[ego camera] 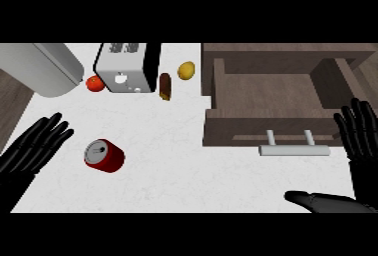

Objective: Pick up the can, place it into the drawer and close the drawer

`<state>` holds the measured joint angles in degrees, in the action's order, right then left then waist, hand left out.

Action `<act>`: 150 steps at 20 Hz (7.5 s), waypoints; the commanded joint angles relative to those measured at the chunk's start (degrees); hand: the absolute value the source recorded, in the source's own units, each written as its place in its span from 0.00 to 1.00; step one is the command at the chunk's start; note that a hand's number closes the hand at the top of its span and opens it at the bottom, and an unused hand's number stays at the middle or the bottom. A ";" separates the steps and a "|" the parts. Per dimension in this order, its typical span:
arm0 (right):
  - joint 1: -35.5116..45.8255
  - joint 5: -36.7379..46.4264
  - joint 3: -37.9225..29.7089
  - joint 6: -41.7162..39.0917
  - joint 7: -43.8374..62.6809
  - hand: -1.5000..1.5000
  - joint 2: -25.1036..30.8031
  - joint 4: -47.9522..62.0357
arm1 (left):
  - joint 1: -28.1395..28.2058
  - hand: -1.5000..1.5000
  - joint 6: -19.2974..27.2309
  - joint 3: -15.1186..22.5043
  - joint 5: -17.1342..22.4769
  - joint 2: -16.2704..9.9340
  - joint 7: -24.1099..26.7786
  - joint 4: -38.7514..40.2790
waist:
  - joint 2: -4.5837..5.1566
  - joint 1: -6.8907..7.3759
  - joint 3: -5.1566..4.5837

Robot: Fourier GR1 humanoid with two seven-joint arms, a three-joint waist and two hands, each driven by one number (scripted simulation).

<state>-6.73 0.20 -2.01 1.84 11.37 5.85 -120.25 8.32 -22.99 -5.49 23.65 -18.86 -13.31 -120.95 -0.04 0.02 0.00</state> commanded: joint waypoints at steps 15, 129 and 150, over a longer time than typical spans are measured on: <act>-4.60 -0.77 -3.70 -4.56 -5.63 0.00 -1.63 1.90 | -3.11 0.00 -1.94 -3.20 -5.20 5.58 -0.95 8.12 | 0.02 -0.05 -0.01; -14.64 -7.47 -12.46 -15.15 -5.54 0.00 -5.81 -9.32 | -23.27 1.00 19.41 -7.82 -21.30 16.95 29.15 54.44 | -0.11 -0.22 0.01; -11.29 -10.35 -16.68 -14.84 -3.89 0.00 -3.63 -7.58 | -48.25 1.00 42.31 15.10 -24.76 18.85 1.73 43.77 | 0.03 -0.86 0.01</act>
<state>-18.08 -8.51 -17.07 -13.03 5.55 1.63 -126.68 -34.28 15.11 6.50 -0.52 -0.07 -9.40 -79.52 -0.06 -0.69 0.02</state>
